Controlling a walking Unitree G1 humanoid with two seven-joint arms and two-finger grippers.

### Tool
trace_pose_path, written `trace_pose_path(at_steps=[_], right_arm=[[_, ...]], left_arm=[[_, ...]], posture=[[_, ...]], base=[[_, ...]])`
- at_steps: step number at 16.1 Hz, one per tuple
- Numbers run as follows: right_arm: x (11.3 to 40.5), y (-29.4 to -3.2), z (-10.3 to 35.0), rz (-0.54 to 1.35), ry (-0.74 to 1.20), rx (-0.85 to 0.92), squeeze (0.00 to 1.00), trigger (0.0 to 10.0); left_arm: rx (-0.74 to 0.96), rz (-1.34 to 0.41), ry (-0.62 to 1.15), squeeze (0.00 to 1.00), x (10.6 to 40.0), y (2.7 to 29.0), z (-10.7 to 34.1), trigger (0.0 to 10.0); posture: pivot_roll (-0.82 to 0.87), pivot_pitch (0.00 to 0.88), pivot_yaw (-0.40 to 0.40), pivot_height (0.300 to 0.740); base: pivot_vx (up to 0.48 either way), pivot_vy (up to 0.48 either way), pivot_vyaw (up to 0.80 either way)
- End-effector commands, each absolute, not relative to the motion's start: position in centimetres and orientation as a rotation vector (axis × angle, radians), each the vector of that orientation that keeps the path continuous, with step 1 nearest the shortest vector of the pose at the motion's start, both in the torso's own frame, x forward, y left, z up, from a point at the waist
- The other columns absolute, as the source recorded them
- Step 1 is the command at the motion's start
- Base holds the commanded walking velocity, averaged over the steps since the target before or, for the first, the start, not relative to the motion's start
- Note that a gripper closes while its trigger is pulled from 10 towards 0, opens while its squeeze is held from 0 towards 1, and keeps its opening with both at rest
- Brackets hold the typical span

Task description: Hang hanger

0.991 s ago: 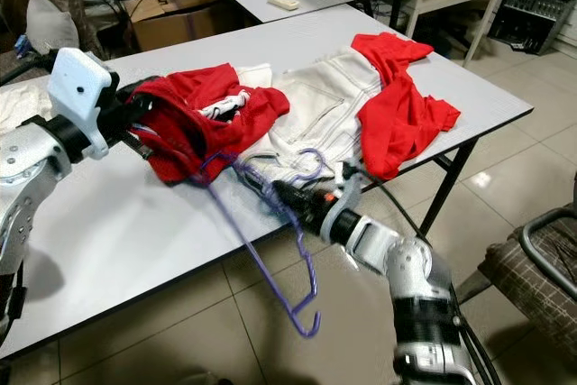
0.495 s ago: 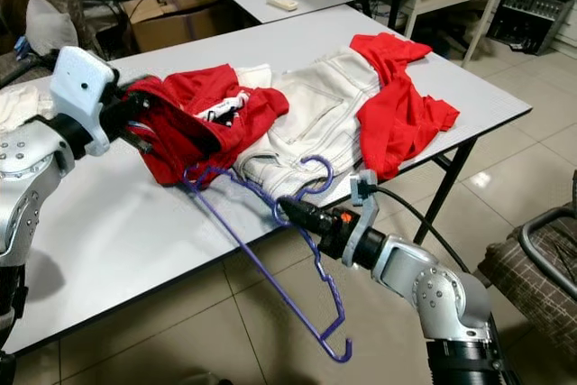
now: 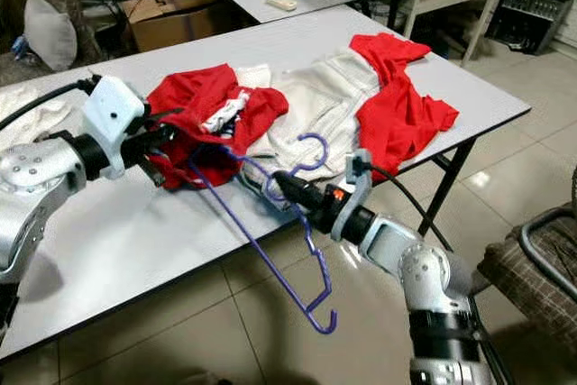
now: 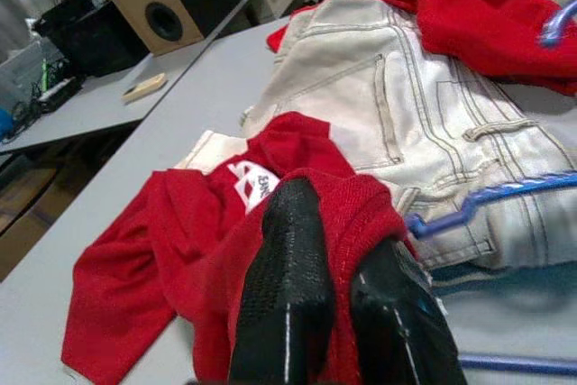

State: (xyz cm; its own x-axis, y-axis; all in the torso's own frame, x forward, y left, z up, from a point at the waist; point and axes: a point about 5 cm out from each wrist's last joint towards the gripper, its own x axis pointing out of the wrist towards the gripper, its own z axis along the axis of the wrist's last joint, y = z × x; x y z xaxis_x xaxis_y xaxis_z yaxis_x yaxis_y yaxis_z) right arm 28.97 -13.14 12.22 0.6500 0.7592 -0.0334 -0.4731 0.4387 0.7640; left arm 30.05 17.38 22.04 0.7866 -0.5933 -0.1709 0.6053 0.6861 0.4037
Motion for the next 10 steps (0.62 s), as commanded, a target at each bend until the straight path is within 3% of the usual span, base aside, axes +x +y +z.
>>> trace_pose_path(at_steps=[1, 6, 10], right_arm=[[29.5, -13.4, 11.9, 0.73, 0.411, 0.846, 0.0, 10.0], [31.1, -13.4, 11.6, 0.643, 0.387, 1.008, 0.0, 10.0], [31.2, -14.2, 12.3, 0.622, 0.376, 1.026, 0.0, 10.0]], left_arm=[[0.449, -0.7, 0.039, 0.0, 29.6, 17.5, 22.3, 0.0], [0.4, -0.77, 0.126, 0.0, 28.4, 17.7, 21.6, 0.0], [0.486, -0.513, 0.157, 0.0, 29.9, 20.3, 20.7, 0.0]], posture=[[-0.03, 0.0, 0.065, 0.74], [-0.02, 0.0, 0.064, 0.74], [-0.02, 0.0, 0.05, 0.74]], base=[[0.0, 0.0, 0.0], [0.0, 0.0, 0.0], [0.0, 0.0, 0.0]])
